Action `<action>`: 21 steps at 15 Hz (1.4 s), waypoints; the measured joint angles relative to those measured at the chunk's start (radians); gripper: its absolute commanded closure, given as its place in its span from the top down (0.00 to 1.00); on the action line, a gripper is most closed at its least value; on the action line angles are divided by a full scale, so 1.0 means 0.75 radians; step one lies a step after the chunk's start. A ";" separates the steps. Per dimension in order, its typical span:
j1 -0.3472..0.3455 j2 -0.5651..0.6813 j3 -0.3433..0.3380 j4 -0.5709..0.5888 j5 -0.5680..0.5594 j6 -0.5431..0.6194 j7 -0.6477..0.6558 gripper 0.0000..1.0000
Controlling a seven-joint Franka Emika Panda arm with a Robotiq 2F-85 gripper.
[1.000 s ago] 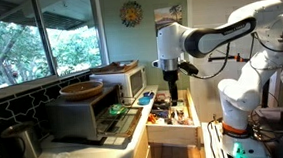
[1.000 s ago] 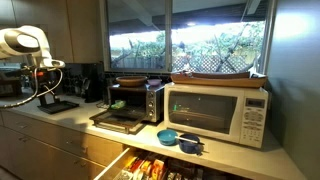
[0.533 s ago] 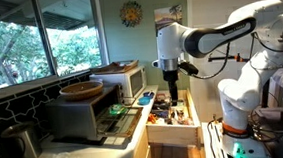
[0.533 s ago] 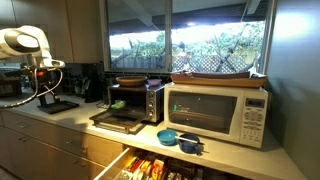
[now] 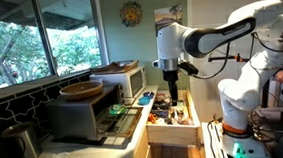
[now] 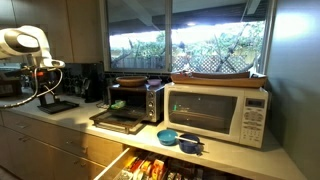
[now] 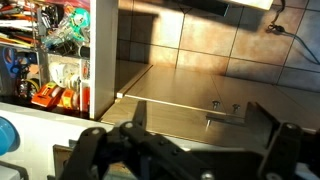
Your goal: Put the scissors on the oven tray
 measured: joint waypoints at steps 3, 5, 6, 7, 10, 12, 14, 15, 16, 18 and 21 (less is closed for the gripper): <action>0.000 0.000 0.000 0.000 -0.001 0.000 0.000 1.00; 0.000 0.000 0.000 0.000 -0.005 0.001 0.002 1.00; 0.000 0.001 0.000 0.000 -0.005 0.008 0.004 1.00; -0.003 0.001 0.004 -0.002 -0.028 0.034 0.021 1.00; -0.043 0.002 0.025 -0.011 -0.167 0.197 0.106 1.00; -0.098 0.013 0.027 -0.012 -0.299 0.322 0.136 1.00; -0.165 0.029 0.028 -0.012 -0.399 0.429 0.192 1.00; -0.178 0.035 0.027 -0.010 -0.404 0.441 0.196 1.00; -0.177 0.040 0.025 -0.009 -0.404 0.441 0.196 1.00; -0.169 0.038 0.026 -0.008 -0.404 0.441 0.196 1.00; -0.233 0.064 0.053 0.014 -0.492 0.544 0.341 1.00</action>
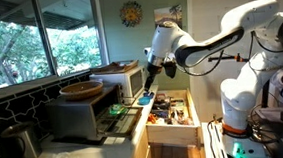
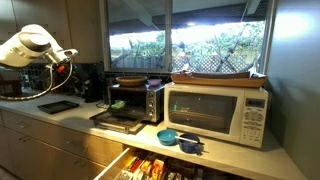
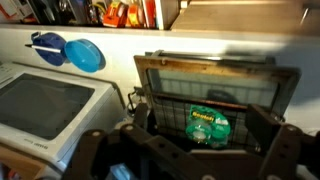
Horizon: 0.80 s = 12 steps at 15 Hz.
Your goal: Put the scissors on the oven tray
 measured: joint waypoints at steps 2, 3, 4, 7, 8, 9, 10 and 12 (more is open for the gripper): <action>-0.091 0.055 0.021 0.059 -0.103 0.133 0.100 1.00; -0.146 0.093 0.028 0.101 -0.152 0.193 0.156 1.00; -0.192 0.132 0.029 0.143 -0.179 0.240 0.195 1.00; -0.204 0.174 0.020 0.174 -0.183 0.249 0.193 1.00; -0.197 0.170 0.022 0.171 -0.183 0.249 0.194 1.00; -0.192 0.166 0.021 0.170 -0.183 0.249 0.194 1.00; -0.195 0.170 0.022 0.178 -0.183 0.249 0.229 1.00; -0.215 0.207 0.020 0.233 -0.181 0.296 0.338 1.00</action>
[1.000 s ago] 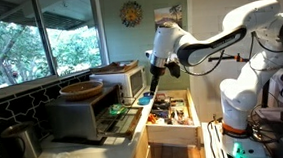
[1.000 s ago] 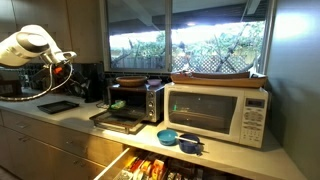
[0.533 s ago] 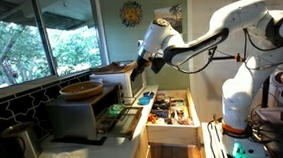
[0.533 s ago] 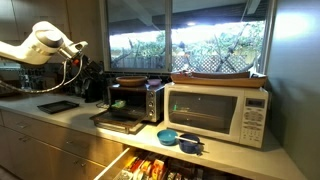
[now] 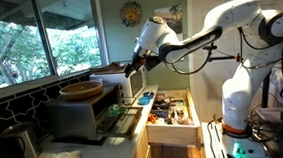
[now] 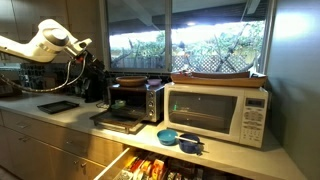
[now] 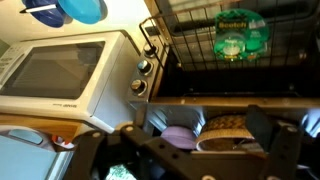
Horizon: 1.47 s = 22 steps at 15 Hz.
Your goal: Put the scissors on the oven tray
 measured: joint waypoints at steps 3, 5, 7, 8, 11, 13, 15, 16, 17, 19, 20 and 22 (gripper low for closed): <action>-0.038 0.125 -0.013 0.154 0.000 0.112 0.082 1.00; -0.039 0.235 -0.031 0.270 0.009 0.147 0.084 1.00; -0.031 0.358 -0.046 0.394 0.011 0.144 0.084 1.00; -0.021 0.418 -0.056 0.456 0.019 0.127 0.084 1.00; 0.021 0.559 -0.091 0.603 0.035 0.080 0.083 1.00; 0.030 0.587 -0.094 0.633 0.037 0.075 0.083 1.00; 0.034 0.586 -0.094 0.635 0.038 0.073 0.083 1.00; 0.035 0.586 -0.094 0.636 0.038 0.073 0.083 1.00; 0.051 0.587 -0.109 0.636 0.038 0.077 0.087 1.00; 0.102 0.619 -0.149 0.658 0.042 0.104 0.080 1.00; 0.130 0.652 -0.164 0.683 0.067 0.105 0.017 1.00; 0.185 0.752 -0.189 0.760 0.145 0.103 -0.161 1.00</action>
